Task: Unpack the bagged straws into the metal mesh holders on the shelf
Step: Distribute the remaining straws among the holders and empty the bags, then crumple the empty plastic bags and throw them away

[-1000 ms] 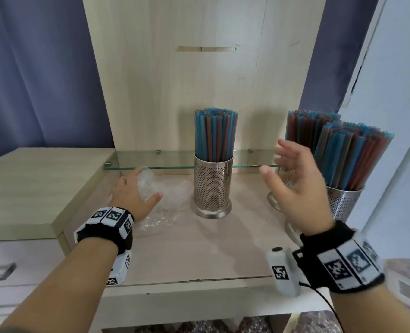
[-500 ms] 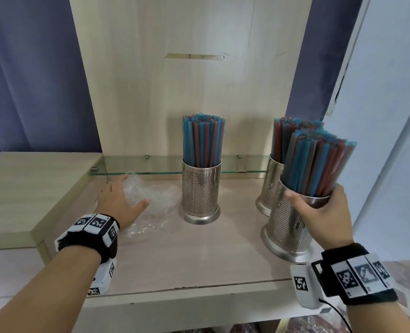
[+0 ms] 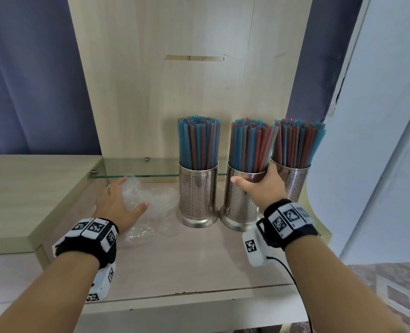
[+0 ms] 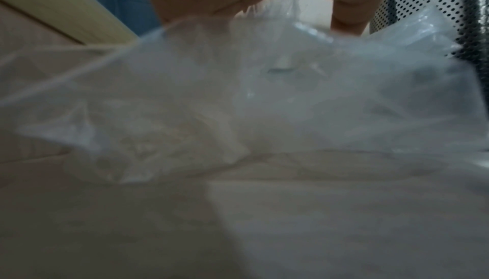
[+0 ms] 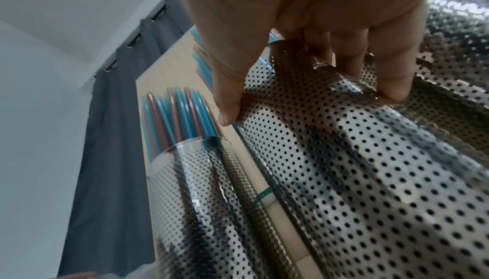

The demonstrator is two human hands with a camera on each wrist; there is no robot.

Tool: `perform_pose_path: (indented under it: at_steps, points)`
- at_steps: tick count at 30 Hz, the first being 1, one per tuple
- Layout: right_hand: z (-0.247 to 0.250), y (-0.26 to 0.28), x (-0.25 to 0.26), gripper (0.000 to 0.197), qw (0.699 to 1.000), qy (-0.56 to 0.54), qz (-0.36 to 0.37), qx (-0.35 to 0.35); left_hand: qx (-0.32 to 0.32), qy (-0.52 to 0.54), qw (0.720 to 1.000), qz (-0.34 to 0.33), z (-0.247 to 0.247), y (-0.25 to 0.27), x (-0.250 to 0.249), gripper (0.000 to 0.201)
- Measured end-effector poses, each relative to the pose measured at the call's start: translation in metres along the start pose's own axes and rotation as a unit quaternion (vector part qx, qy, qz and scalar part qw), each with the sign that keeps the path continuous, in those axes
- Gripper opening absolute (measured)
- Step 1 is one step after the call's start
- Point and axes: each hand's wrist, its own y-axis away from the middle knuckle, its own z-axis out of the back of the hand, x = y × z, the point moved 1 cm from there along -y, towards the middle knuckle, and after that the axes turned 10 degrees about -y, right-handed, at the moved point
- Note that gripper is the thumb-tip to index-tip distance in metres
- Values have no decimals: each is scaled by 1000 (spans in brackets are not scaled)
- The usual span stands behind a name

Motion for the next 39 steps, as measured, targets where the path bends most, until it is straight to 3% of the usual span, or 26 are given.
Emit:
perform_pose_path:
  at_steps: [6,10,13,15,17,20,25,28,30,33,36,39]
  points:
    - [-12,-13,-6,84,1000,10,0,-8,-6,2,1000,-6,0,-1,0,89]
    - [-14,2,-2,109,998,47,-1,-33,-10,-3,1000,1,1,-1,0,89]
    - [-27,41,21,98,966,150,179,-111,-22,-4,1000,-1,1,0,-1,87]
    - [-44,62,34,79,951,160,261,-48,-23,-4,1000,2,0,-1,0,86]
    - [-61,68,35,62,957,166,236,43,-23,-3,1000,15,1,0,1,86]
    - [-79,64,28,49,959,214,115,145,-38,-17,999,28,4,3,-1,82]
    - [-85,59,28,42,952,240,61,177,-63,-52,995,64,12,8,-7,78]
    - [-87,70,38,50,923,304,69,225,-59,-57,993,85,17,10,-8,77]
    - [-96,77,48,58,913,272,89,292,-40,-58,994,89,21,10,-6,83]
    - [-123,81,64,96,882,237,122,390,-2,-43,994,96,31,13,-1,93]
    - [-163,73,61,131,850,321,140,394,34,-33,997,68,41,21,6,97]
    - [-197,66,42,148,843,349,59,404,69,2,996,63,47,33,16,101]
